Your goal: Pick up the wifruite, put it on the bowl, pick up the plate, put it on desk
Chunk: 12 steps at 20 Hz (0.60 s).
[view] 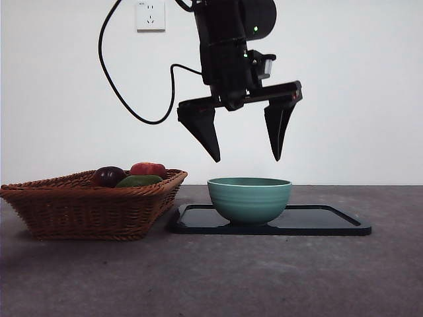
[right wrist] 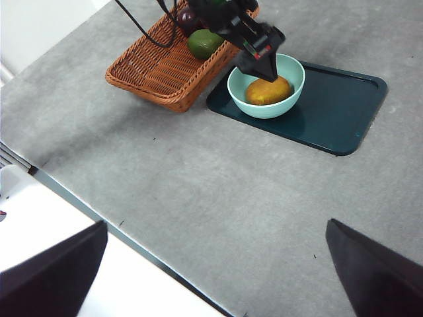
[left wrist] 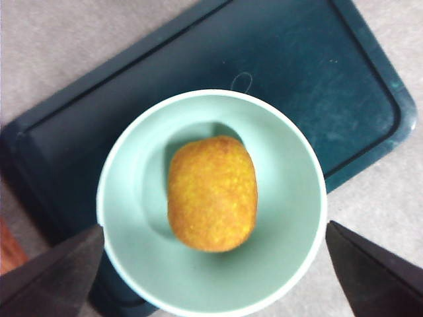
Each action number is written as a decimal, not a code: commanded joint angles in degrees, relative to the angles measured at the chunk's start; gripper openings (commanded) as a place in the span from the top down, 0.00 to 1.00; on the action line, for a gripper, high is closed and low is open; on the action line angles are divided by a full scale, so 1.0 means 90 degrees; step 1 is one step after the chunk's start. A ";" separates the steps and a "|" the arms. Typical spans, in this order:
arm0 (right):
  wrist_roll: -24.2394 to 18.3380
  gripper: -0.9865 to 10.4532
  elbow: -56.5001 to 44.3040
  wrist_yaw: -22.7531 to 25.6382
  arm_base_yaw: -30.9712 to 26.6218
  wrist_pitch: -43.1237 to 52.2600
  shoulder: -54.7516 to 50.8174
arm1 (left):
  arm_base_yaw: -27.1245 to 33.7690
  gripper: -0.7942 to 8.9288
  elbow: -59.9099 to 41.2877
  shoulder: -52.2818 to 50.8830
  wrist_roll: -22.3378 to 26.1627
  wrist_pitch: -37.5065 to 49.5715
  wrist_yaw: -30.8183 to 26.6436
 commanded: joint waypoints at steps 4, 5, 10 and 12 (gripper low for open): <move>0.0112 0.38 0.0046 -0.0005 0.0032 0.0012 0.0005 | -0.0036 0.34 0.0209 0.0345 0.0070 0.0282 0.0010; 0.0112 0.38 0.0046 -0.0005 0.0032 0.0010 0.0005 | -0.0036 0.34 0.0209 0.0386 0.0070 0.0272 0.0010; 0.0114 0.38 0.0046 -0.0005 0.0032 -0.0061 0.0005 | -0.0036 0.35 0.0209 0.0622 0.0100 0.0296 0.0010; 0.0117 0.38 0.0046 -0.0002 0.0032 -0.0119 0.0005 | -0.0036 0.35 0.0209 0.0721 0.0100 0.0299 0.0010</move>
